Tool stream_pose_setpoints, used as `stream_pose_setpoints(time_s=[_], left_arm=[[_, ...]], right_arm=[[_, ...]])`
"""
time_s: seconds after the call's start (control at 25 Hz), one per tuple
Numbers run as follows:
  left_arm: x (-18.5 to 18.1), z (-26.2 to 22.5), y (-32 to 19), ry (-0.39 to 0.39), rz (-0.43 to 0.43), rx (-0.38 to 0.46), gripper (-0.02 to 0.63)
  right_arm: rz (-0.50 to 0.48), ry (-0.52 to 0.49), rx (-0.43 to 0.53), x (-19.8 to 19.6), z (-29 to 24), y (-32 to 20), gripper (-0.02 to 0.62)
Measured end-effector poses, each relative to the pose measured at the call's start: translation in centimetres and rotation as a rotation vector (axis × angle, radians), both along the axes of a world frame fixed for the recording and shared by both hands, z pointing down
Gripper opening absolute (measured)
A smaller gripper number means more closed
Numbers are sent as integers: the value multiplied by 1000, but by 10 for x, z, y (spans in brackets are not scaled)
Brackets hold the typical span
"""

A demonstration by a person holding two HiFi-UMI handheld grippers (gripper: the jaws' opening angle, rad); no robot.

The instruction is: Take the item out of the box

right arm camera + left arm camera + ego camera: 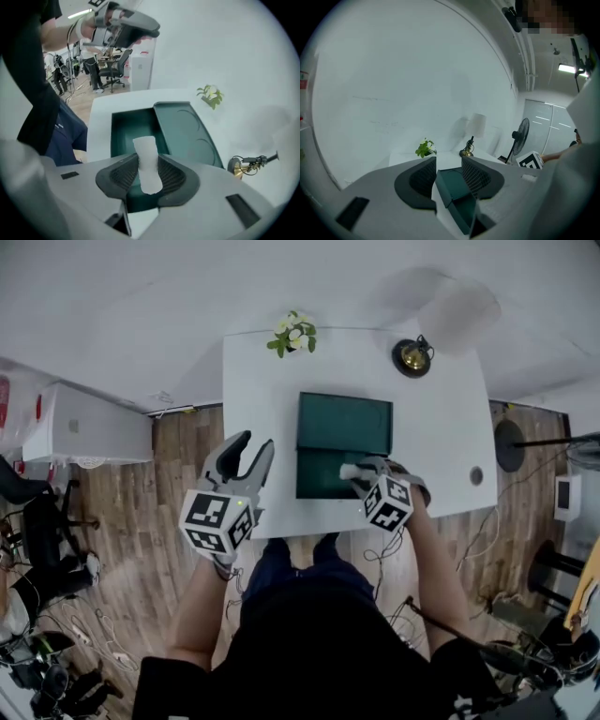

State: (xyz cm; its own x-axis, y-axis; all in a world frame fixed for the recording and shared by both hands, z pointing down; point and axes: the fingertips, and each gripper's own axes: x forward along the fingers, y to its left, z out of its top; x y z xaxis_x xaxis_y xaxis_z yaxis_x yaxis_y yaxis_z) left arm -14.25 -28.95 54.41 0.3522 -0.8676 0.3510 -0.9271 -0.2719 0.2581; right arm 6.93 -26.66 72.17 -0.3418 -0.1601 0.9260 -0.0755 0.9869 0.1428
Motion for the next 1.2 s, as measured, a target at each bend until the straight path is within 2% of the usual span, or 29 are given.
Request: stream_pose_setpoints(time_s=[0.32, 0.44, 0.8, 0.96, 1.2], left_arm=[[26, -41, 6, -15, 57, 81, 169], [34, -57, 9, -20, 67, 111, 169], [47, -104, 19, -33, 89, 200, 167], [53, -118, 24, -32, 95, 222, 167], [58, -136, 30, -34, 103, 267, 166]], right_arm=[[221, -313, 187, -10, -106, -22, 138], [264, -425, 234, -11, -144, -24, 138], [427, -680, 344, -4, -244, -27, 138], [469, -792, 369, 0, -283, -24, 138], [474, -917, 435, 0, -329, -17, 138]])
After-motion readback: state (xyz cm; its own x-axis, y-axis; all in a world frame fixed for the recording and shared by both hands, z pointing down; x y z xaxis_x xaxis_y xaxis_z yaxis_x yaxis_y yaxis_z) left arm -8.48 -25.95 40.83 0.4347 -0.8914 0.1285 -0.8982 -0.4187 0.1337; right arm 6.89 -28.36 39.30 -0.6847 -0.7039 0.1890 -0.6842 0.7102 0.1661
